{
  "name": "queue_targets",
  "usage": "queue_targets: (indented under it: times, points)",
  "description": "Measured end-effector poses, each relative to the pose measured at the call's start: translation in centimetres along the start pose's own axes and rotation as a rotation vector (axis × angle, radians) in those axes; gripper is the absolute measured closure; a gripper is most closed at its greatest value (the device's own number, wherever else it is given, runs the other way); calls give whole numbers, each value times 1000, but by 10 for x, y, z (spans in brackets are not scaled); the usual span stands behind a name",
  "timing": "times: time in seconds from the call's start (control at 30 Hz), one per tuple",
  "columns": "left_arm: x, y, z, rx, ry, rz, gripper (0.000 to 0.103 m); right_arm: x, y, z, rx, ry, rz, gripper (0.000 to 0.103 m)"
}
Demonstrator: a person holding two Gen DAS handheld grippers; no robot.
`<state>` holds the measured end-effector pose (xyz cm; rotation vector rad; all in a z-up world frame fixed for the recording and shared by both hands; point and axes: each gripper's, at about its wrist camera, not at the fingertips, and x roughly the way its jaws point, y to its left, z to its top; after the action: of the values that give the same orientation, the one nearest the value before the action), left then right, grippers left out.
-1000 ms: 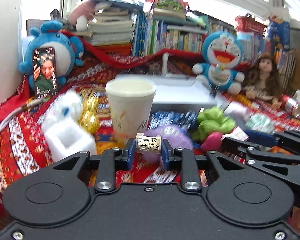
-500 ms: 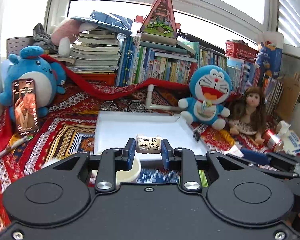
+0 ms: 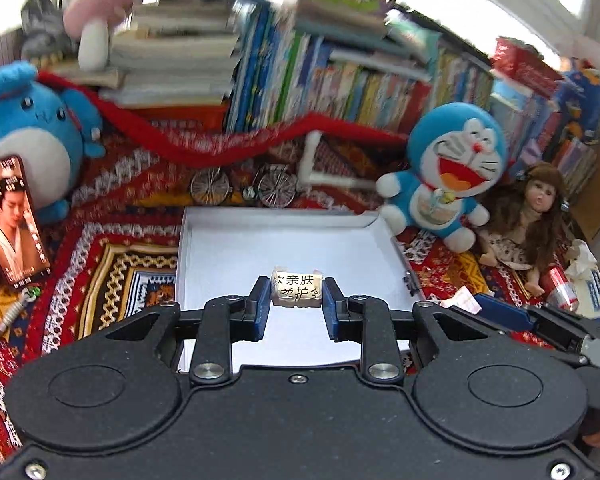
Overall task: Organize soft objects
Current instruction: 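Carry the cream block with the left tool while the right tool carries the pink block to the tray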
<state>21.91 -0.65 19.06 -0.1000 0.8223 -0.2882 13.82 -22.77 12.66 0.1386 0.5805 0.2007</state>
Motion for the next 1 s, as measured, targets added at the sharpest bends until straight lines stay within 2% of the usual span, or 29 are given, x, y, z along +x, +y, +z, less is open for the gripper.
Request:
queue_targets:
  times: [0.23, 0.37, 0.53, 0.73, 1.0]
  points:
    - [66, 17, 25, -68, 148, 53, 77, 49, -12, 16, 14, 122, -5, 55]
    - [101, 17, 26, -60, 213, 82, 77, 81, -16, 11, 29, 202, -8, 55]
    - [136, 21, 23, -83, 295, 84, 77, 117, -20, 2, 47, 289, -19, 55]
    - [164, 29, 19, -129, 382, 83, 77, 146, -22, -7, 47, 364, -29, 55]
    - [184, 36, 15, -156, 463, 89, 77, 163, -23, -14, 36, 426, -41, 55]
